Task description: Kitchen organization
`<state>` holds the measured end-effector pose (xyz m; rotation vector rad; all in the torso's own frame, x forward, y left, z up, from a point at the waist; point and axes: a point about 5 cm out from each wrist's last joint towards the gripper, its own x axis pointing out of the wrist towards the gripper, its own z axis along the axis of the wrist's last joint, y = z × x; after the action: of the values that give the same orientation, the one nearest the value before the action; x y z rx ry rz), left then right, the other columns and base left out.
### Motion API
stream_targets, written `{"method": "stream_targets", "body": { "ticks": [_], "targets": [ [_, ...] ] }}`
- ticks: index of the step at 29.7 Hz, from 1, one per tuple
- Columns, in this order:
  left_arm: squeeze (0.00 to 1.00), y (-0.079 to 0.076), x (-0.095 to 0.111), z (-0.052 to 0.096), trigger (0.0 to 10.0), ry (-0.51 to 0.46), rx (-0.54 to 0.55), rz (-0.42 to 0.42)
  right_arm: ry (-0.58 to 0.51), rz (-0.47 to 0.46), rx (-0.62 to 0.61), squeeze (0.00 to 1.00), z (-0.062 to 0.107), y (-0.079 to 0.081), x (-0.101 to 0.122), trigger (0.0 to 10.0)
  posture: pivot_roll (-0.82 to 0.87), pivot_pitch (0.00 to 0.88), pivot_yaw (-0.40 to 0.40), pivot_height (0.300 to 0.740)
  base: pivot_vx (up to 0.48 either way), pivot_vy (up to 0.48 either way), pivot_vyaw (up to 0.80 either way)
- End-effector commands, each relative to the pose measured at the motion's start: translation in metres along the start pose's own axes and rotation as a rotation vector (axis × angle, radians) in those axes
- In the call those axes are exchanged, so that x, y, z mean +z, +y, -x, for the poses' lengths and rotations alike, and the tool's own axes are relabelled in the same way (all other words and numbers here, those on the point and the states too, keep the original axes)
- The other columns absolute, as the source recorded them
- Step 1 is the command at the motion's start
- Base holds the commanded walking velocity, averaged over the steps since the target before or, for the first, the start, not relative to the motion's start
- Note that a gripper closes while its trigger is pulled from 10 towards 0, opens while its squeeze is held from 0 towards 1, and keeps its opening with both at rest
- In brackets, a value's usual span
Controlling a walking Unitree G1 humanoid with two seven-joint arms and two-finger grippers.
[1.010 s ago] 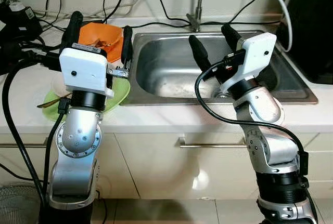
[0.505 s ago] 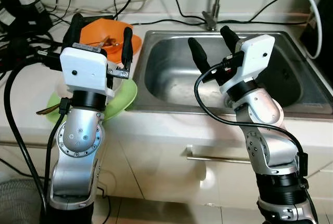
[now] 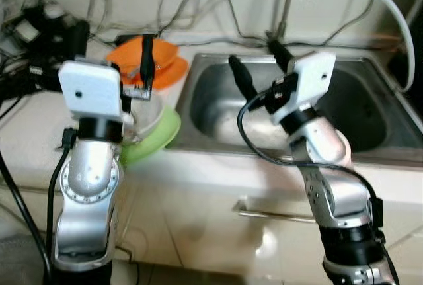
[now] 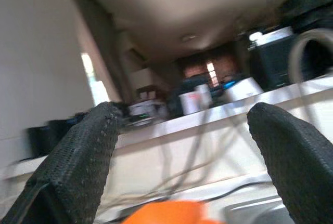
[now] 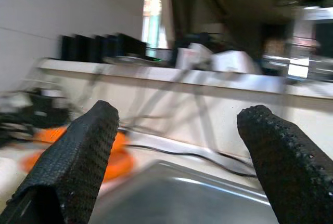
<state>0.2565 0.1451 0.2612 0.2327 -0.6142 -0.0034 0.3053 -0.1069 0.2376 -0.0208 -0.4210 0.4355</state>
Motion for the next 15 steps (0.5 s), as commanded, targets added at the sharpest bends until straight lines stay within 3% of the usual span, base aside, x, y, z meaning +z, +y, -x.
{"method": "stream_targets", "body": {
  "ticks": [1, 15],
  "targets": [
    [0.0, -0.002, -0.001, 0.002, 10.0, 0.008, -0.015, -0.001, 0.005, 0.004, -0.005, 0.0, 0.0, -0.001, 0.0, 10.0, -0.07, 0.026, 0.059, 0.74, 0.0, 0.0, 0.0],
    [0.0, 0.004, -0.014, 0.013, 10.0, 0.058, 0.026, -0.065, 0.022, -0.003, 0.003, 0.0, 0.002, 0.0, -0.004, 10.0, -0.07, 0.027, 0.056, 0.74, 0.0, 0.0, 0.0]
  ]
}}
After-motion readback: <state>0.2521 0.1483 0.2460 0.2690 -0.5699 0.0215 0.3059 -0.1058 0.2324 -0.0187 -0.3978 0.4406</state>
